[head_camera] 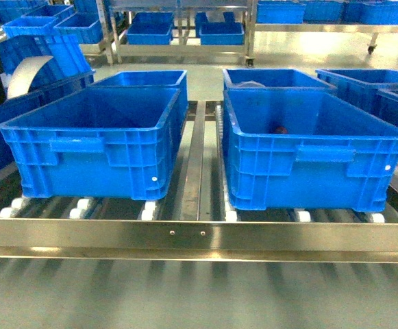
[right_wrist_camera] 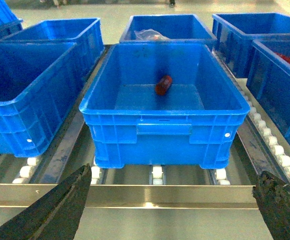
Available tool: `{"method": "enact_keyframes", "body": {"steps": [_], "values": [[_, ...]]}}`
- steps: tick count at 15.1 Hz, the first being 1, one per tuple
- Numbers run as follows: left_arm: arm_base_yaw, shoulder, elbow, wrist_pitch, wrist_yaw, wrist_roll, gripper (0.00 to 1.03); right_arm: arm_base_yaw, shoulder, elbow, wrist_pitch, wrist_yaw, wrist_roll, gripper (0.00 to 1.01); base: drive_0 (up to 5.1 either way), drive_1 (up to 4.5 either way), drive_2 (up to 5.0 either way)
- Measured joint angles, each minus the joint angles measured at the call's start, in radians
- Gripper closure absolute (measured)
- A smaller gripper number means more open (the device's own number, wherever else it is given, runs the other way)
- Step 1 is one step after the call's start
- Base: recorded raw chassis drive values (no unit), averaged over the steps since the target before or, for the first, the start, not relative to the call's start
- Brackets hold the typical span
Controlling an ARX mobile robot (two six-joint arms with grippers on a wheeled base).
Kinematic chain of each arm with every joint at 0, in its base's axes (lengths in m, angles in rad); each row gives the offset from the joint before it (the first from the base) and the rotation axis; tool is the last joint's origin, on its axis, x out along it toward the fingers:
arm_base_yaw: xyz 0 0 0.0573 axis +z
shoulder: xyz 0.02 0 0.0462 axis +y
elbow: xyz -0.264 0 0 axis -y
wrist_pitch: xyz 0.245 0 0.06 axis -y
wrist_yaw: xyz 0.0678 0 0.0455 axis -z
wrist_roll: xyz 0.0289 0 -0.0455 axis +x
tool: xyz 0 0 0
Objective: Sort blue parts and orange caps into right shelf containers
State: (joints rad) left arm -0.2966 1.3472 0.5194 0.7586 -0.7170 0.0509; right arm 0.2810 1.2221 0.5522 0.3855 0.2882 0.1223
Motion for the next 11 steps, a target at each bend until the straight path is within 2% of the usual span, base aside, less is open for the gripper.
{"method": "enact_keyframes", "body": {"steps": [4, 5, 6, 7, 8, 9, 11], "values": [[0.0, -0.006, 0.0, 0.005, 0.001, 0.0, 0.05, 0.0, -0.01, 0.0, 0.007, 0.0, 0.0, 0.03, 0.0, 0.0, 0.0], [0.008, -0.006, -0.006, 0.029, 0.042, -0.003, 0.07, 0.0, -0.006, 0.0, 0.005, 0.0, 0.0, 0.03, 0.0, 0.0, 0.0], [0.059, -0.04, -0.057, 0.093, 0.259, -0.024, 0.19, -0.002, 0.003, -0.018, 0.095, -0.006, -0.013, 0.06, 0.0, 0.0, 0.0], [0.096, -0.104, -0.135, 0.104, 0.43, -0.033, 0.34, -0.031, -0.003, -0.107, 0.322, -0.039, -0.062, 0.2, 0.0, 0.0, 0.0], [0.119, -0.144, -0.19, 0.104, 0.512, -0.042, 0.46, -0.057, -0.043, -0.196, 0.405, -0.065, -0.085, 0.32, 0.0, 0.0, 0.0], [0.138, -0.193, -0.241, 0.103, 0.554, -0.044, 0.61, -0.087, -0.102, -0.256, 0.424, -0.09, -0.098, 0.47, 0.0, 0.0, 0.0], [0.175, -0.301, -0.32, 0.082, 0.591, -0.045, 0.9, -0.133, -0.205, -0.336, 0.413, -0.137, -0.108, 0.76, 0.0, 0.0, 0.0]]}}
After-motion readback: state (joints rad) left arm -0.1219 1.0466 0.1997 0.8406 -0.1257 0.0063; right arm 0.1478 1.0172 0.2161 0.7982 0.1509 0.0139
